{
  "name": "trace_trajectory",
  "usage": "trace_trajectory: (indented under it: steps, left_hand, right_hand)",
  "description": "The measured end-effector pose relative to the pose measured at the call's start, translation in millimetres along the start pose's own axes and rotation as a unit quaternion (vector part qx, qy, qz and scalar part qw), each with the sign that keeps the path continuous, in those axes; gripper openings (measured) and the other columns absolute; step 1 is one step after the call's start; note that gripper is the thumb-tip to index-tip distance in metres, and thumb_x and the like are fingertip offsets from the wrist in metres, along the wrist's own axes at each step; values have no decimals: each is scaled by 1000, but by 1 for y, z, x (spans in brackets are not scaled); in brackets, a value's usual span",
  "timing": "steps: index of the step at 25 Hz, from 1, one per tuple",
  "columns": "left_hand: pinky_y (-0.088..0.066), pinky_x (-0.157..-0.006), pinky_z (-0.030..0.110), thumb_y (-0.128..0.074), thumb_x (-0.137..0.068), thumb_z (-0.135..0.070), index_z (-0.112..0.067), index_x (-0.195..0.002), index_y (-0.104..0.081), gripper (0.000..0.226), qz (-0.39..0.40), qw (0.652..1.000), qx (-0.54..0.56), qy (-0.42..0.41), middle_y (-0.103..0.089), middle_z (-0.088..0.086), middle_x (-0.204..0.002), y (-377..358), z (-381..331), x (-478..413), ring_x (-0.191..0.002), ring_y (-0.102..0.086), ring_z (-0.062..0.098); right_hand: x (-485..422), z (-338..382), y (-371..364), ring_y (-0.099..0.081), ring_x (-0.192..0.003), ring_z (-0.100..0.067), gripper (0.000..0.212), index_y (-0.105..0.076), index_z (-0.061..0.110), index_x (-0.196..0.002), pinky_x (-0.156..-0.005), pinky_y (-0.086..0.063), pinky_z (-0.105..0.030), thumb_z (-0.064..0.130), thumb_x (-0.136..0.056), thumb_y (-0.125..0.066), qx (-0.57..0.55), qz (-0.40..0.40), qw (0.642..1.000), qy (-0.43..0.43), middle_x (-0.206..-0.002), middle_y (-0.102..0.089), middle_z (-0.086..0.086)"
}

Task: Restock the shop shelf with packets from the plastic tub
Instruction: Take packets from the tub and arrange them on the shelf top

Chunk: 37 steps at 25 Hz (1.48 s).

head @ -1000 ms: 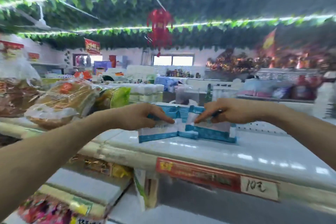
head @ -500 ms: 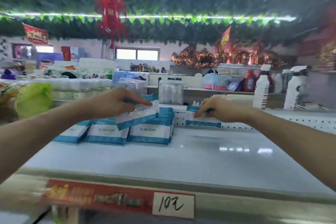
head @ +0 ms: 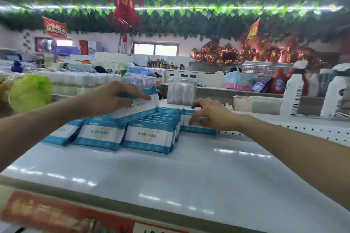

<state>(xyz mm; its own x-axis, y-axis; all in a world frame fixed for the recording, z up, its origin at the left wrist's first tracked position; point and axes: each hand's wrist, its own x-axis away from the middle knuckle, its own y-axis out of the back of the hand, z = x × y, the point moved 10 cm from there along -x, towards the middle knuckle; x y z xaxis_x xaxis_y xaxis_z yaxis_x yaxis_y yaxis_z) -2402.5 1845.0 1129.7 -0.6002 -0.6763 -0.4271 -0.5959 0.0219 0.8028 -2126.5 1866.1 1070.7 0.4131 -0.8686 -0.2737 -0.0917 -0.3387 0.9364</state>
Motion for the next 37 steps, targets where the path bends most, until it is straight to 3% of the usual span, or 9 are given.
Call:
trace_trajectory:
  steps: [4,8,12,20,24,25,29,32,37]
  left_hand:
    - [-49,-76,21,-53,-100,1,-48,-116,-75,56,-8,998,50,-37,-64,-33,-105,-6,-25,-21,-92,-62,0]
    - [-59,-77,29,-55,-99,1,-52,-114,-74,58,27,995,62,-76,-64,-22,-125,-28,-55,-63,-98,-67,14]
    - [-58,-96,41,-58,-101,-1,-59,-116,-69,62,89,988,50,-117,-58,-16,-141,-60,-74,-100,-117,-63,18]
    - [-44,-91,4,-57,-99,4,-38,-143,-59,61,188,968,-44,-159,-51,-14,-149,-138,-83,-151,-127,-51,11]
    - [-44,-105,28,-63,-94,6,-33,-136,-67,58,236,951,-87,-179,-59,-9,-138,-174,-70,-151,-123,-53,12]
    - [-42,-104,27,-63,-93,7,-30,-134,-69,55,239,951,-86,-178,-59,-11,-133,-178,-69,-151,-120,-53,10]
    - [-36,-108,30,-66,-93,2,-30,-129,-72,49,221,946,-118,-205,-57,-7,-129,-182,-70,-153,-120,-48,12]
    - [-41,-105,32,-61,-98,-2,-33,-126,-73,44,186,958,-116,-187,-53,-4,-131,-167,-66,-151,-122,-48,15]
    - [-49,-94,27,-59,-101,-10,-29,-131,-70,38,56,980,-112,-158,-58,-12,-115,-82,-49,-110,-98,-58,5]
  right_hand:
    - [6,-6,-3,-37,-129,-19,29,-67,61,-113,-103,-34,-48,37,-96,-69,-6,12,1000,1,-152,-38,13]
    - [30,-19,15,-38,-129,-16,29,-68,57,-115,-104,-33,-45,35,-97,-68,-2,4,1000,-12,-151,-41,14]
    - [73,-26,26,-38,-130,-12,38,-64,58,-121,-103,-35,-38,31,-96,-70,35,23,999,-15,-147,-46,21]
    - [146,-25,42,-44,-123,-3,36,-62,60,-123,-97,-36,-32,35,-98,-66,12,12,1000,-17,-130,-56,29]
    - [164,-27,46,-45,-115,-1,37,-63,58,-122,-94,-40,-34,32,-97,-68,19,-6,1000,-18,-122,-58,29]
    - [165,-28,47,-45,-113,0,37,-63,58,-123,-94,-41,-36,32,-97,-68,19,-10,1000,-18,-121,-59,29]
    - [162,-22,45,-46,-114,-1,37,-62,58,-124,-94,-41,-37,33,-97,-67,17,-5,1000,-22,-122,-58,29]
    - [150,-6,47,-46,-114,-3,36,-63,56,-125,-94,-40,-33,34,-98,-66,11,1,1000,-20,-124,-58,27]
    - [106,33,63,-47,-110,-5,34,-64,53,-125,-94,-44,-36,32,-98,-66,-16,-37,999,-31,-125,-59,22]
